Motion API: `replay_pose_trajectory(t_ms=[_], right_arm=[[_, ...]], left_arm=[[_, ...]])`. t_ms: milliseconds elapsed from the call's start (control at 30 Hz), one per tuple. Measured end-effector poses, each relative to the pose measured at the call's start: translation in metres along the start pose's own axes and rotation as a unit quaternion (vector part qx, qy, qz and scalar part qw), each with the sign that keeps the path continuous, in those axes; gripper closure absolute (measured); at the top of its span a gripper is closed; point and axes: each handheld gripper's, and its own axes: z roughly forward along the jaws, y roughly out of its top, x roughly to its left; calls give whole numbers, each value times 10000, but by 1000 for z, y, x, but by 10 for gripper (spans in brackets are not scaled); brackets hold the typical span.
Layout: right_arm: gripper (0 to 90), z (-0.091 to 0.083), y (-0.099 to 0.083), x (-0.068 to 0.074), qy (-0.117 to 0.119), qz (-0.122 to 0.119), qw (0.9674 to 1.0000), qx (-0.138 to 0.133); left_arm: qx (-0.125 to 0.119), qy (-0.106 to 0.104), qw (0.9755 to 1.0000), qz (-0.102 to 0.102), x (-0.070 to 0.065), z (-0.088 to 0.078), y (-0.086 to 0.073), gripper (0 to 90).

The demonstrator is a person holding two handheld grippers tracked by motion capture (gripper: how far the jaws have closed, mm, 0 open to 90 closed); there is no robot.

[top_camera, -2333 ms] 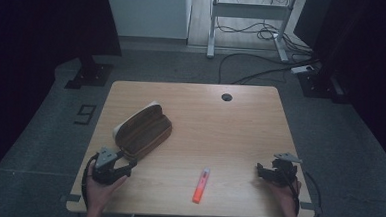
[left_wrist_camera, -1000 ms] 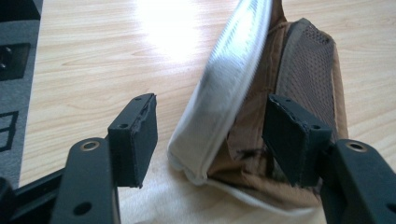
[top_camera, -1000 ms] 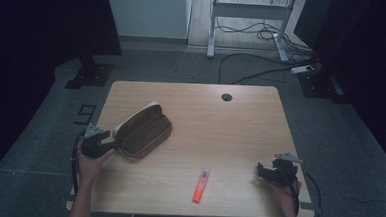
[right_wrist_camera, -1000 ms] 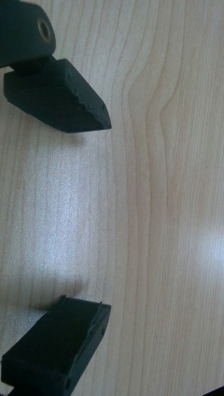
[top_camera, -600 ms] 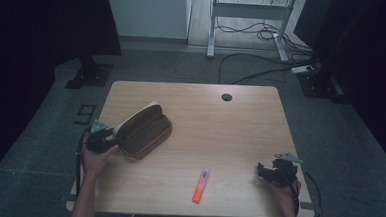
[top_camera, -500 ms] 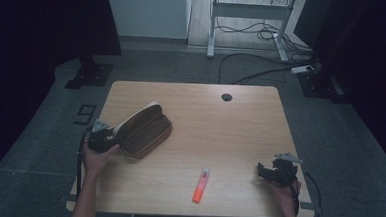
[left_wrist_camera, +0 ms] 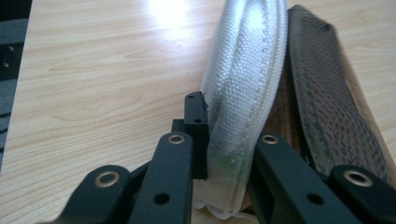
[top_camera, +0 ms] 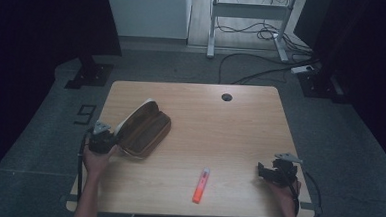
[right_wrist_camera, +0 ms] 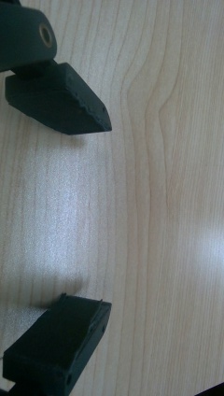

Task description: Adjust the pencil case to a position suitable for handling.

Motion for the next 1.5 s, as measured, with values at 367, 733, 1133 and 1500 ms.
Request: replay_pose_trajectory(t_ms=[367, 733, 1133, 1500], right_arm=[[119, 0, 0, 0, -5, 4, 10000, -4], [123, 0, 0, 0, -12, 7, 10000, -11], [122, 0, 0, 0, -11, 6, 10000, -11], [122, 0, 0, 0, -11, 6, 10000, -11]], left_arm=[[-378, -282, 9988, -113, -3, -14, 5, 843], [-698, -706, 9949, 194, -24, -28, 19, 844], [-702, -1045, 9912, 419, -52, -22, 25, 845], [-623, -1312, 9880, 525, -73, -12, 24, 844]])
